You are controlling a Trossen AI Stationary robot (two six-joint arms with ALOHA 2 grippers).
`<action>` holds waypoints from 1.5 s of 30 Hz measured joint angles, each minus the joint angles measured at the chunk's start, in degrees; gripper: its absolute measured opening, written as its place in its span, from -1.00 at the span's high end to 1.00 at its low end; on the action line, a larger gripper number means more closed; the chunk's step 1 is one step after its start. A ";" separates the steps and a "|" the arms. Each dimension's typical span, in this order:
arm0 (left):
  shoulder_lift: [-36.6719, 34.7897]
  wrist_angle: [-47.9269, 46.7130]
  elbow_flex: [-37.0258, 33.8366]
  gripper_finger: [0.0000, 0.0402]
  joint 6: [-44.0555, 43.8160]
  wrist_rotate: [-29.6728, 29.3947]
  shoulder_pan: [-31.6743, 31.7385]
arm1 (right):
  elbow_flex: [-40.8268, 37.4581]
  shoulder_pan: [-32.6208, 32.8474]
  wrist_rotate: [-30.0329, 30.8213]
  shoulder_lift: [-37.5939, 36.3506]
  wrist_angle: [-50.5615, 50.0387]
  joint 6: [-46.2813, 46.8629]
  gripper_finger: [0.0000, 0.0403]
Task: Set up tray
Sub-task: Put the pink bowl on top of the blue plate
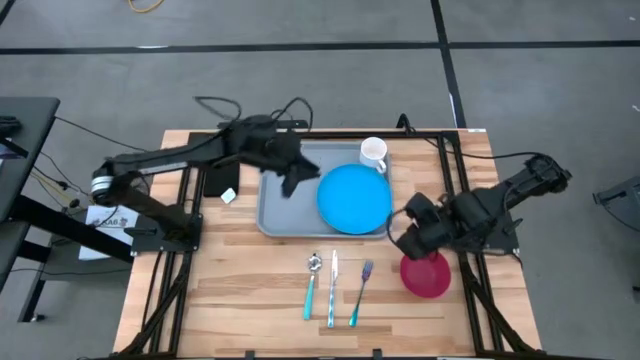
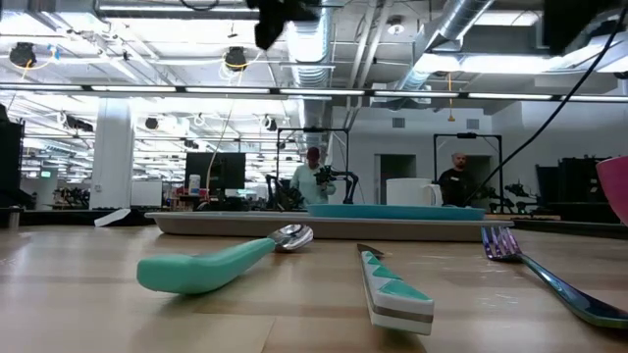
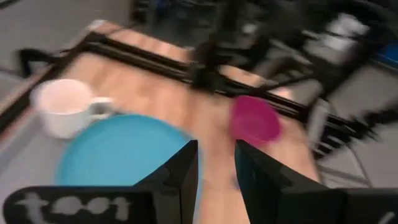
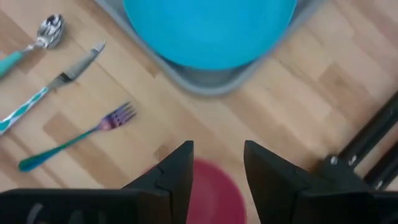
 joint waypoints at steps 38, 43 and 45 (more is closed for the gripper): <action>-42.92 2.28 -41.11 0.55 -12.15 -11.30 -10.06 | -5.86 1.20 -18.69 18.63 20.47 35.06 0.32; -42.90 1.63 -41.11 0.55 -10.76 -11.30 -10.06 | -5.84 0.89 -19.72 20.42 21.36 35.14 0.32; -42.90 1.61 -41.11 0.55 -10.45 -11.30 -10.06 | -5.84 0.87 -19.69 20.77 20.71 35.41 0.32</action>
